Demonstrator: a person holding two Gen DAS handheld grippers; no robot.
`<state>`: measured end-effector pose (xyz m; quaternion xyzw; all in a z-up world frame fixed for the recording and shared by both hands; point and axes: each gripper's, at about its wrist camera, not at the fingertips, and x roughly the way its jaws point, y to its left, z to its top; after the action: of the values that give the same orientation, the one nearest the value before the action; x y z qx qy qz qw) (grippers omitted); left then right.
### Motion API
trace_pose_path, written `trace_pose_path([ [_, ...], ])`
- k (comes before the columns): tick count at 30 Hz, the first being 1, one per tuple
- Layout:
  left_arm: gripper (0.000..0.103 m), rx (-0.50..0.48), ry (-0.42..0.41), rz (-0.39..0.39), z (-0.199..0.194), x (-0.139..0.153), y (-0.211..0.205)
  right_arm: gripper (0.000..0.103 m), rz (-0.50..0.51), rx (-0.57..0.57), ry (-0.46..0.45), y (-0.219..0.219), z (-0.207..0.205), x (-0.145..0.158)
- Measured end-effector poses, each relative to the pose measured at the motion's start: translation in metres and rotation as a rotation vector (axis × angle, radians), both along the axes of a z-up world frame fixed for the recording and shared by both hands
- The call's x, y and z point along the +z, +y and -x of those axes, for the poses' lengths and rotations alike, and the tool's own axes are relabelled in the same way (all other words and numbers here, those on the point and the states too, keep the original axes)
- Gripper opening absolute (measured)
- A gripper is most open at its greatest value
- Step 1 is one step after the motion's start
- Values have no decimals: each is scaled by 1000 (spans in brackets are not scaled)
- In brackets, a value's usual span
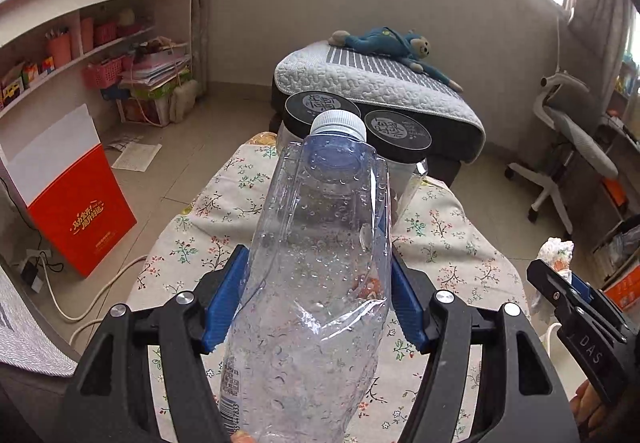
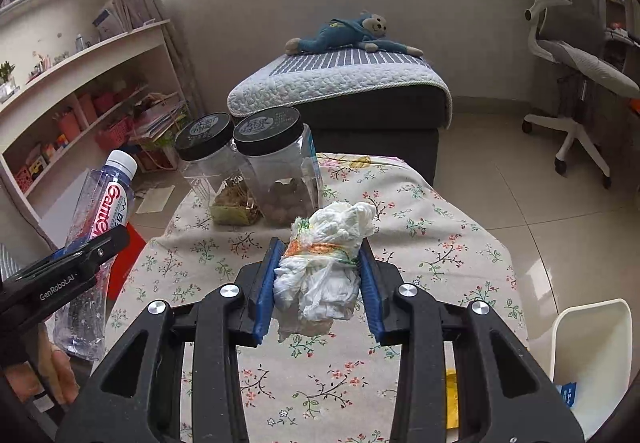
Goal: Collect trash
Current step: 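Carry the bottle and tissue bundle over the white bin with both tools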
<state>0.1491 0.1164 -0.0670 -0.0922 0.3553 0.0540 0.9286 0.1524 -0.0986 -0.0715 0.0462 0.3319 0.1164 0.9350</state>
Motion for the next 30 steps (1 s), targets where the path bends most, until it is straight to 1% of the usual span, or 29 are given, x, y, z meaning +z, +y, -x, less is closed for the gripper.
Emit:
trace_pose_path([
  [3,66,-4,-46,-6,7,9,-7,35,0,3,-53,-3,11,12],
  [9,66,-6,-140,-22,20,25,-25,35,42,-21,-179,-8,30,29],
  [12,66,-5,-183,-45,25,32,-35,35,51,-32,-216,-12,33,35],
  [19,66,-30,-249,-73,32,44,-59,35,58,-65,-251,-22,37,40],
  [30,66,-83,-260,-54,29,43,-86,36,82,-108,-275,-42,47,45],
])
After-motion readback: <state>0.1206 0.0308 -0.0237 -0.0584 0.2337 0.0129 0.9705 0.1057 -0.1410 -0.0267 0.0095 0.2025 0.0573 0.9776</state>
